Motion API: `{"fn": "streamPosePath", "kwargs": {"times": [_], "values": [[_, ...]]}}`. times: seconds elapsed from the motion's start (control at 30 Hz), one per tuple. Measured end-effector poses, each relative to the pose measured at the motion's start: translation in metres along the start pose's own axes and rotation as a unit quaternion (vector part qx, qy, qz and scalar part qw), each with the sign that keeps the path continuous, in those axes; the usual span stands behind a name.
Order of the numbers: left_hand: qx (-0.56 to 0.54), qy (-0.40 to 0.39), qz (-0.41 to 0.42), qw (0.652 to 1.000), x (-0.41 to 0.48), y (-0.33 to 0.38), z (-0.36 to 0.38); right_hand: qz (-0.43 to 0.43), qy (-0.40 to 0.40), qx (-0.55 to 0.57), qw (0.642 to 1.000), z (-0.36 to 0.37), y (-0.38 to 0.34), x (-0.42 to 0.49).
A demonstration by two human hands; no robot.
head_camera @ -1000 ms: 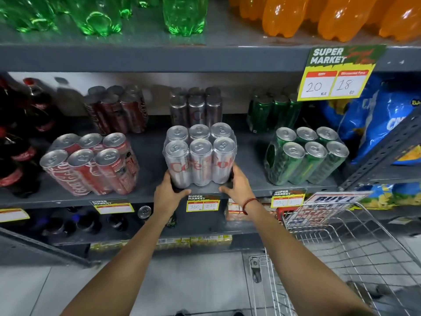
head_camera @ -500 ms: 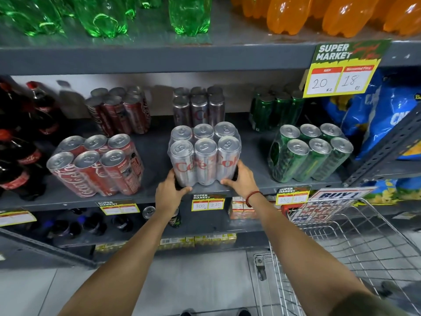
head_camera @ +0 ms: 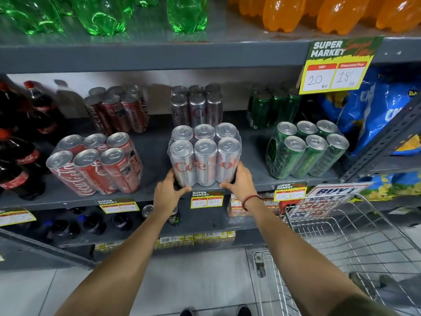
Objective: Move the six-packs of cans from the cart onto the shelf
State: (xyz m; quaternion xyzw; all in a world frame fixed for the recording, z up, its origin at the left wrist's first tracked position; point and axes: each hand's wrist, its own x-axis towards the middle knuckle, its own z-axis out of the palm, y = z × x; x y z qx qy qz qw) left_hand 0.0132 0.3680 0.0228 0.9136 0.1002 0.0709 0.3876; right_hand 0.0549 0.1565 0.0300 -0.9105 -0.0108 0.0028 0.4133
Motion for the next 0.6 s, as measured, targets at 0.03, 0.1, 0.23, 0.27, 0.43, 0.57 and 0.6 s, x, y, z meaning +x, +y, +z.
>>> {"fn": "streamPosePath", "kwargs": {"times": [0.03,0.1,0.23,0.27,0.43,0.57,0.6], "values": [[0.001,0.0,-0.001,1.0,-0.001,0.001,-0.001,0.006,0.001,-0.003,1.0,-0.001,-0.002,-0.001],[-0.001,-0.002,-0.001,1.0,0.0,0.0,-0.001,0.01,0.007,-0.005,1.0,0.001,-0.002,-0.002],[0.003,-0.012,-0.007,1.0,-0.001,0.001,-0.002,0.021,0.009,0.0,1.0,0.002,-0.005,-0.004],[-0.001,-0.011,-0.007,1.0,0.0,0.0,-0.001,0.021,0.016,0.007,1.0,0.004,-0.004,-0.003],[0.024,-0.044,-0.032,0.998,-0.003,0.011,-0.004,0.032,0.032,0.034,0.998,0.002,-0.013,-0.016],[0.056,-0.09,-0.067,0.992,-0.01,0.026,-0.013,0.015,0.054,0.003,0.998,-0.02,-0.024,-0.03],[0.073,-0.087,-0.066,0.991,-0.013,0.03,-0.015,0.005,0.072,0.005,0.997,-0.028,-0.028,-0.034]]}}
